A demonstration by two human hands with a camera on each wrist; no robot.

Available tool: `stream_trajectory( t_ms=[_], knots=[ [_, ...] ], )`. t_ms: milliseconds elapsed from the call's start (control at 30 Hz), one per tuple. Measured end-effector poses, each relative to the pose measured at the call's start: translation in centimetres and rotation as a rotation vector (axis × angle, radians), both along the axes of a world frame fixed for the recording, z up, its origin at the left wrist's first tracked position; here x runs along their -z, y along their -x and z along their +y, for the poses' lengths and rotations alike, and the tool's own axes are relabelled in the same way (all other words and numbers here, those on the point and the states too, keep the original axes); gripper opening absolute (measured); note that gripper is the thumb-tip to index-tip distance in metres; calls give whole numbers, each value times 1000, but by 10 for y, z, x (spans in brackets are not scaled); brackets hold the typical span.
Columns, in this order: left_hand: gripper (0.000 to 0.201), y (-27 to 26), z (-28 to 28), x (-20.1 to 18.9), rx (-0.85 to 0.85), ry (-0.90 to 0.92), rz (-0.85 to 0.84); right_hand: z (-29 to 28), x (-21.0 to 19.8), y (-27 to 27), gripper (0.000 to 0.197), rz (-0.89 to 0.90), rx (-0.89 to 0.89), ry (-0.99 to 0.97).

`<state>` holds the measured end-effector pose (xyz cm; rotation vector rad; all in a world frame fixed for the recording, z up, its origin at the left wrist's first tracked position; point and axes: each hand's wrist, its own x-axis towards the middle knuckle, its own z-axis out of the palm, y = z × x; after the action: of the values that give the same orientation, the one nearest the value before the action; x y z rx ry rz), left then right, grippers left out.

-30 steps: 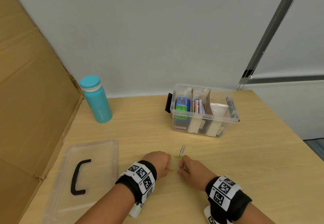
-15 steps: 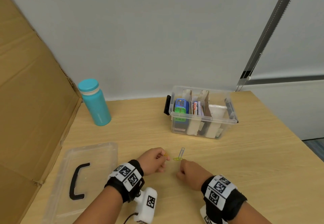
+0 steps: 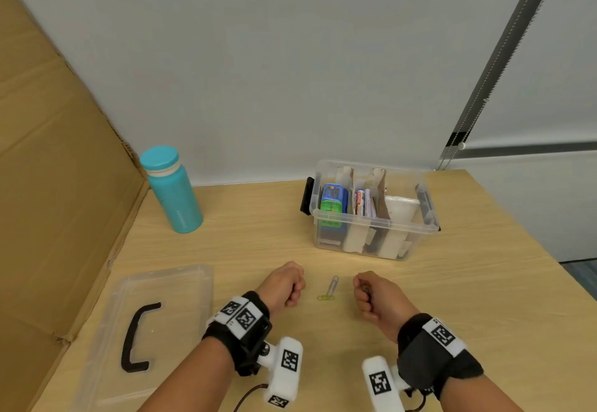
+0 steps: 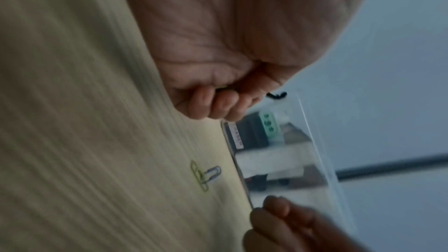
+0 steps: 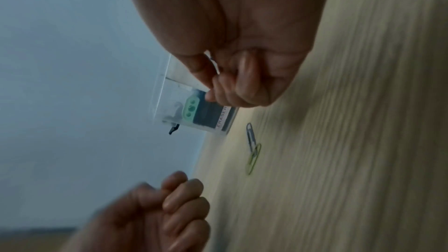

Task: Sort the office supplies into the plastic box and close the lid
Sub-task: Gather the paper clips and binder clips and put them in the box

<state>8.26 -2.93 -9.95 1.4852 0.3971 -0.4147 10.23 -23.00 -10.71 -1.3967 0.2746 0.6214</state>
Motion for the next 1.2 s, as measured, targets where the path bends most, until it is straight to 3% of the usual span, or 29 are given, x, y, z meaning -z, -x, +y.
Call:
stream_trajectory(
  t_ms=[100, 167, 233, 300, 333, 400, 500, 567, 700, 833, 900, 1000, 1133, 1200],
  knots=[
    [12, -5, -8, 4, 328, -477, -126, -2, -2, -4, 23, -95, -102, 270],
    [11, -4, -17, 2, 485, -774, -216, -2, -3, -6, 25, -250, -165, 477],
    [24, -6, -25, -2, 598, -983, -236, -3, -4, -9, 21, -437, -234, 652],
    [25, -12, -30, -5, 661, -1067, -211, -5, -3, -12, 11, -572, -329, 773],
    [18, -14, -30, -6, 672, -1074, -198, -4, -3, -14, 6, -623, -401, 842],
    [6, -17, -29, -7, 687, -1075, -187, -2, -3, -18, 16, -685, -583, 959],
    [3, -15, -24, -3, 707, -1064, -161, 10, -7, -22, 30, -636, -859, 1043],
    [5, -9, -15, 2, 669, -1025, -161, 18, -11, -26, 24, -635, -943, 1101],
    [5, 7, 11, 12, 526, -929, -222, 23, -15, -35, 4, -575, -949, 1117],
    [7, 18, 30, 9, 380, -828, -288, 26, -12, -34, 26, -493, -962, 1141],
    [8, 20, 36, 4, 319, -793, -311, 27, -13, -29, 21, -477, -990, 1180],
    [13, 20, 42, -2, 237, -730, -343, 21, -18, -20, 37, -478, -967, 1185],
    [11, 19, 43, -2, 193, -703, -352, 3, -57, -17, 7, -626, -815, 1135],
    [10, 17, 42, -2, 181, -695, -352, -9, -91, -23, 7, -709, -715, 1092]
  ],
)
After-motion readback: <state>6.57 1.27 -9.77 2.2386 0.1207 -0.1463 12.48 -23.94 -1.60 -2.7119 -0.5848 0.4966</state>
